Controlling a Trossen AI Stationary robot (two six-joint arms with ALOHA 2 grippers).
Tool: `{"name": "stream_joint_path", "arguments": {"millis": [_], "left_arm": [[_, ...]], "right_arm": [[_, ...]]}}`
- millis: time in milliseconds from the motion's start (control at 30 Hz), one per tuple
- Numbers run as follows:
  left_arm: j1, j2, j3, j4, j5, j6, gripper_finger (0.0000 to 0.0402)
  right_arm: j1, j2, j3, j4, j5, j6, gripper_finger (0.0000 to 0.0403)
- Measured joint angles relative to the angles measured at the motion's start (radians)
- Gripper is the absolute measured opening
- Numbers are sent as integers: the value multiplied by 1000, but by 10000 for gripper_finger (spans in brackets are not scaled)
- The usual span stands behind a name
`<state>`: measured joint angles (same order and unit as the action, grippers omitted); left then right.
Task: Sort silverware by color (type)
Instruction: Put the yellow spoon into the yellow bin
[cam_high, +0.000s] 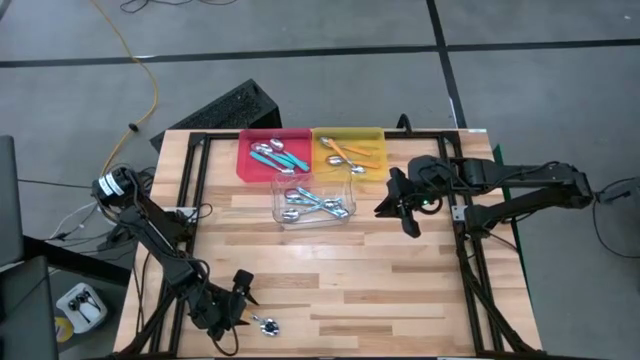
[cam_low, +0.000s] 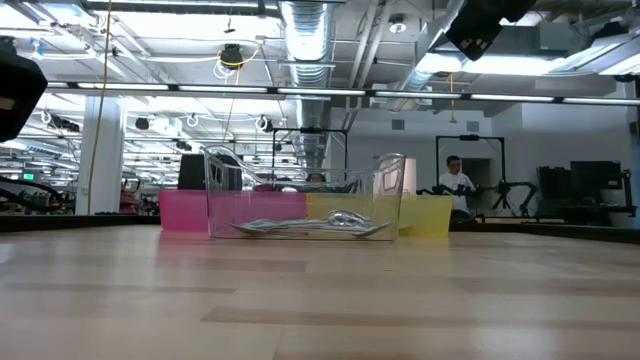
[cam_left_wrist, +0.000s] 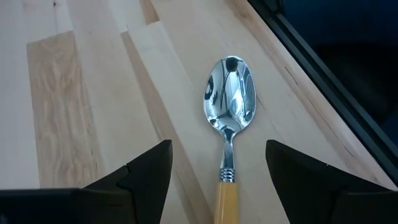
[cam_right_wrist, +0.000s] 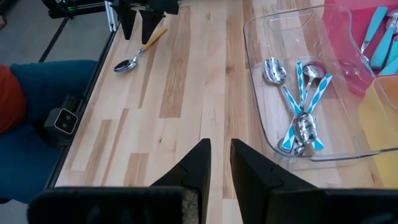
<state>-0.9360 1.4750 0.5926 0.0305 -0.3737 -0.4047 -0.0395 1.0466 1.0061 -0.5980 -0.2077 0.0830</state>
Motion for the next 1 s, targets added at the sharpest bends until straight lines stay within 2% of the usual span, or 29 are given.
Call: {"name": "stream_joint_path", "arguments": {"millis": [900, 1000], "left_arm": [[-19, 0, -5, 21, -58, -33, 243], [-20, 30, -5, 45, -59, -26, 243]], "right_arm": [[0, 0, 0, 0, 5, 7, 87], [0, 0, 0, 0, 6, 11, 87]]}}
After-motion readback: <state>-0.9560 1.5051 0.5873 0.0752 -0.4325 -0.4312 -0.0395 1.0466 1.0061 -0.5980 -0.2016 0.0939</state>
